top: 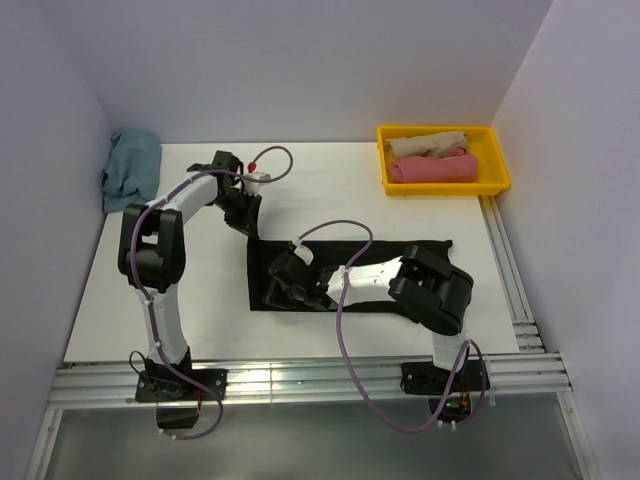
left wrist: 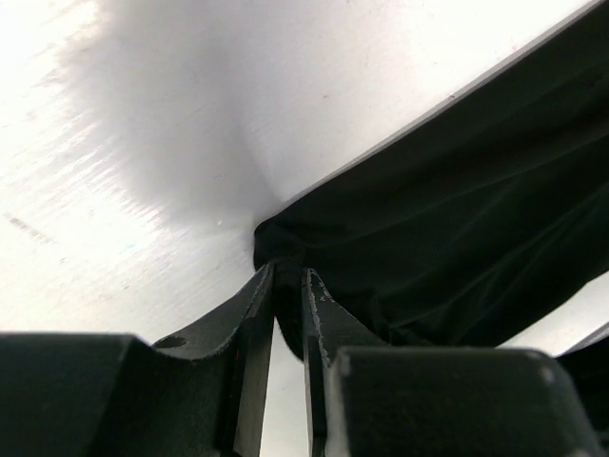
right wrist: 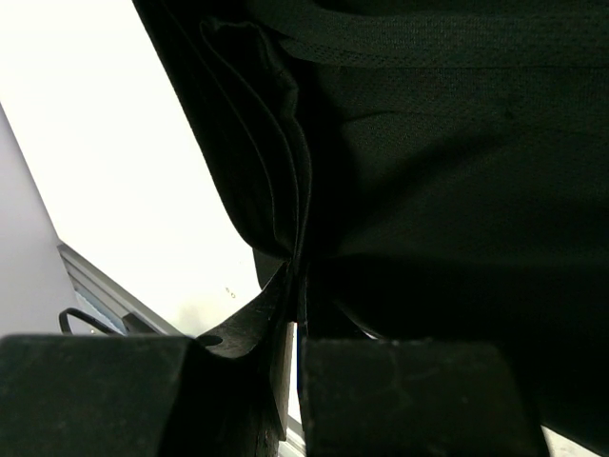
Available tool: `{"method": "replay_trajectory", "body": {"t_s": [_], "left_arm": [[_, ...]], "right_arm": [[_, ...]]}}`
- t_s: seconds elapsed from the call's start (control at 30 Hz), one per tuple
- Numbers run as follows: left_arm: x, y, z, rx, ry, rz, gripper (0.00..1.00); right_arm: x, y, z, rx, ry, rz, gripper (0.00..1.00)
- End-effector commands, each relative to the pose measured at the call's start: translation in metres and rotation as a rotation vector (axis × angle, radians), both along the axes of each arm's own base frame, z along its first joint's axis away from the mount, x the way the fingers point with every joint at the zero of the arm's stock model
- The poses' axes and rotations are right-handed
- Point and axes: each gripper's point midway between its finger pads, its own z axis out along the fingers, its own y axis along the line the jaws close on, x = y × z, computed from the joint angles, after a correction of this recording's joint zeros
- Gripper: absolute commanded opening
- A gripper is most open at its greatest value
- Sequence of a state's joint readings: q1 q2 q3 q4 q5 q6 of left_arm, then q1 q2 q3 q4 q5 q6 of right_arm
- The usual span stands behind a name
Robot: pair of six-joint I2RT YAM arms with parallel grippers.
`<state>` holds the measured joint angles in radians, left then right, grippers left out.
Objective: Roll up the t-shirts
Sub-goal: Roll the tshirt
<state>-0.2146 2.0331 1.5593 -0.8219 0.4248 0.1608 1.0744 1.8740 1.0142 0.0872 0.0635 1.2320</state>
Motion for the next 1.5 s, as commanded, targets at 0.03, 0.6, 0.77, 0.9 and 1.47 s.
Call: {"method": "replay_trajectory", "body": {"t_s": [0.03,0.6,0.77,0.9,1.47], "left_arm": [[0.004,-0.006,-0.006,0.062,-0.001,0.002,0.23],[0.014,-0.018,-0.023,0.176,-0.016,0.004,0.1],[0.013,-0.02,-0.023,0.187,-0.022,-0.008,0.09],[0.012,-0.022,-0.022,0.191,-0.026,-0.014,0.09],[0.011,-0.031,-0.017,0.194,-0.048,-0.038,0.1]], "right_arm": [[0.011,0.003,0.028,0.056,-0.058,-0.019,0.0],[0.006,-0.005,0.04,0.058,-0.093,-0.021,0.35],[0.004,0.0,0.046,0.056,-0.093,0.006,0.47],[0.006,-0.003,0.053,0.028,-0.119,0.003,0.47],[0.062,0.007,0.094,-0.159,-0.406,0.092,0.56]]}}
